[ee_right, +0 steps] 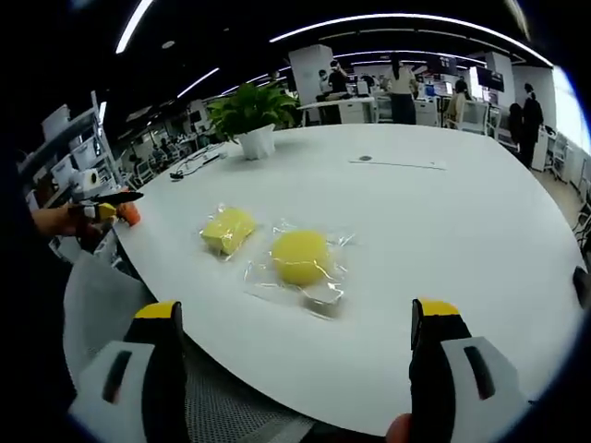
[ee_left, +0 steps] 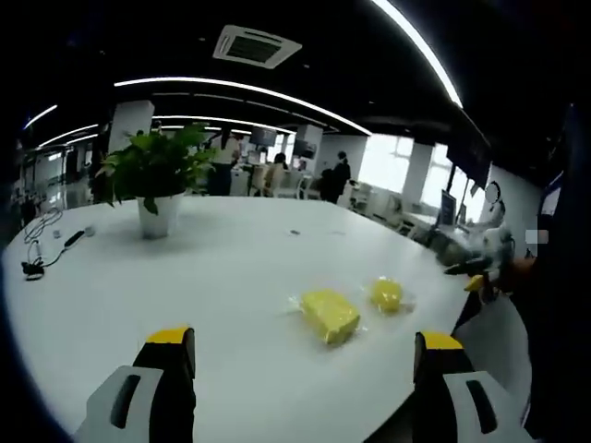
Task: Compare the silicone blocks by pressing each to a similar depth, holding the contact briefly, and releasing to observe deformation and rebound differences across the visible hardness samples.
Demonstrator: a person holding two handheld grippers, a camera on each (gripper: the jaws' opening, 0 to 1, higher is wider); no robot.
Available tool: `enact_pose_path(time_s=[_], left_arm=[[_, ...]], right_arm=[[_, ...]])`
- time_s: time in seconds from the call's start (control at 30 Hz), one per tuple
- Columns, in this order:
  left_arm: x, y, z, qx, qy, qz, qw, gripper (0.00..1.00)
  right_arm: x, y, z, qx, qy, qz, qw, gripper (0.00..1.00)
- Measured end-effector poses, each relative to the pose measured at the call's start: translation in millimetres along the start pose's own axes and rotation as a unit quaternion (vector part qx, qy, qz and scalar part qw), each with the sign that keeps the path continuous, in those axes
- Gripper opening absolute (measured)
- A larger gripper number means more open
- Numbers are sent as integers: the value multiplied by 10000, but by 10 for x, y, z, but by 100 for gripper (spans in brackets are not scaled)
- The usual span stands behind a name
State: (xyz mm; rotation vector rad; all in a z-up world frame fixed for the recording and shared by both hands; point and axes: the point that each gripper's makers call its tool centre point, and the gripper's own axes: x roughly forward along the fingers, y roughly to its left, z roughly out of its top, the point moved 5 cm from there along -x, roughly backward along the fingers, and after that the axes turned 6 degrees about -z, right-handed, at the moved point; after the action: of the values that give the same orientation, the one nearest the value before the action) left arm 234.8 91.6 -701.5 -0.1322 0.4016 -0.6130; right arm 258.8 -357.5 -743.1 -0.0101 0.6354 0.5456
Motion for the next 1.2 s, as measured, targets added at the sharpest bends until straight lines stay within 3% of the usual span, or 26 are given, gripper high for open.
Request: enact_pose_path(time_s=[0.2, 0.33, 0.47, 0.63, 0.7, 0.8, 0.97, 1.0, 1.07, 1.13, 1.17, 1.2], left_arm=[[-78, 53, 60, -19, -3, 48, 10000, 100], [-149, 51, -20, -200, 165, 3, 9997, 100], [-196, 44, 5, -169, 89, -8, 9998, 100], [-338, 80, 44, -208, 0, 86, 9997, 100], [-363, 71, 37, -206, -21, 85, 9997, 100], [-326, 8, -46, -426, 158, -75, 9989, 100], [-222, -22, -56, -359, 184, -146, 9991, 100], [-181, -39, -50, -285, 166, -136, 9994, 100], [-162, 8, -111, 126, 430, 73, 9990, 100], [-153, 28, -135, -10, 358, 58, 9993, 100], [-153, 43, -146, -80, 363, 92, 9993, 100], [-172, 42, -123, -97, 383, 117, 9992, 100]], right_arm=[[-16, -33, 33, 69, -117, -75, 9999, 96], [-23, -69, 25, 61, -139, -103, 9998, 96], [-45, -67, 79, 91, -357, -110, 9993, 96], [-147, -29, -4, -256, -186, 178, 9993, 96], [-202, -46, -60, -113, -49, 259, 9996, 96], [-233, -96, -56, -67, -162, 123, 9998, 96], [-213, -24, -30, -33, -261, 102, 9996, 96], [-208, -9, -29, -37, -265, 98, 9996, 96], [-193, -12, -16, -75, -286, 68, 9995, 96], [-168, -3, 7, -125, -306, 112, 9994, 96], [-150, -32, 22, -138, -295, 63, 9994, 96], [-157, -72, -36, 41, 51, -102, 9999, 96]])
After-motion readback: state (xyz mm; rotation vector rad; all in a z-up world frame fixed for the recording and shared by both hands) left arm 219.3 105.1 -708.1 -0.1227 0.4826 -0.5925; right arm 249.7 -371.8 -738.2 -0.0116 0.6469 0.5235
